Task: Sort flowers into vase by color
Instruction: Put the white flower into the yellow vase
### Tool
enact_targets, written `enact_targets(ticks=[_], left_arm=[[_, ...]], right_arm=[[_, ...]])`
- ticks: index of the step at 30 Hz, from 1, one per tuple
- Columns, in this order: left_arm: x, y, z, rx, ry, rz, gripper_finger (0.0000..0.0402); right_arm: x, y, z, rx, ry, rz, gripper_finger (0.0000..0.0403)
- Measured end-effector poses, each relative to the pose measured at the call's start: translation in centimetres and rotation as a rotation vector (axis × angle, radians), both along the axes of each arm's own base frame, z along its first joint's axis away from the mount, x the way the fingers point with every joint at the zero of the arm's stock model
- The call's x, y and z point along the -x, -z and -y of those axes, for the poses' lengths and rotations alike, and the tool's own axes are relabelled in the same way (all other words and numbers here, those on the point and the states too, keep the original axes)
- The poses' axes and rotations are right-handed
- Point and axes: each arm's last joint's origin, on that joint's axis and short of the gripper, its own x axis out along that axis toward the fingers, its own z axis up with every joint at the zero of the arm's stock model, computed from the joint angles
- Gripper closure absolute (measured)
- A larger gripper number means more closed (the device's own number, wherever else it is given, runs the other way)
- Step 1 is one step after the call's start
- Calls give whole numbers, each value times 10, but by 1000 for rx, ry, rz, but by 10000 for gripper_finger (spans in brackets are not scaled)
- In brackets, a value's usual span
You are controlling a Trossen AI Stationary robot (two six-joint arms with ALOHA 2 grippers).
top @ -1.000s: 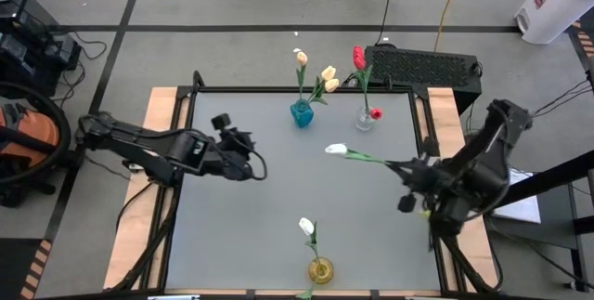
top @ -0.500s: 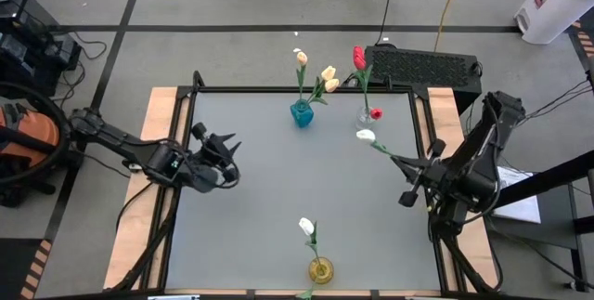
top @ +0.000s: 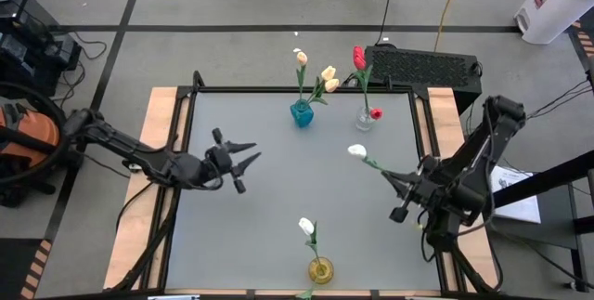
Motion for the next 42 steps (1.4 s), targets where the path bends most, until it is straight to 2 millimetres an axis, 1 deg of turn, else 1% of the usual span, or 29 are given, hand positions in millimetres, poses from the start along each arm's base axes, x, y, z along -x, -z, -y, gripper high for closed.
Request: enact_targets(ticks=[5,10,13,16,19,25,32,36,40,42], left_arm=[[-4,-5,-6,15,205,123,267],[-10,-1,-14,56,263,124,267],[-16,3,-14,60,302,114,267],[-21,7,-13,63,319,116,267],[-26,10,-12,57,328,123,267],[-30,15,-11,47,328,106,267],[-30,13,-11,3,328,107,267],[-30,9,-13,-29,321,139,267],[-31,8,-19,-43,297,146,267],[-31,8,-22,-39,285,147,267]], right_arm=[[-17,5,-18,-16,-7,-41,403],[-49,9,-28,-31,-20,-122,403],[-72,8,-27,-9,-36,-162,403],[-93,2,-20,51,-28,-176,403],[-108,-7,-8,84,-59,-169,403],[-137,-28,24,150,-212,-73,403],[-157,-35,69,184,-300,-8,403],[-158,-30,92,189,-364,73,403],[-148,-19,113,184,-349,75,403],[-139,-13,118,168,-366,85,403]])
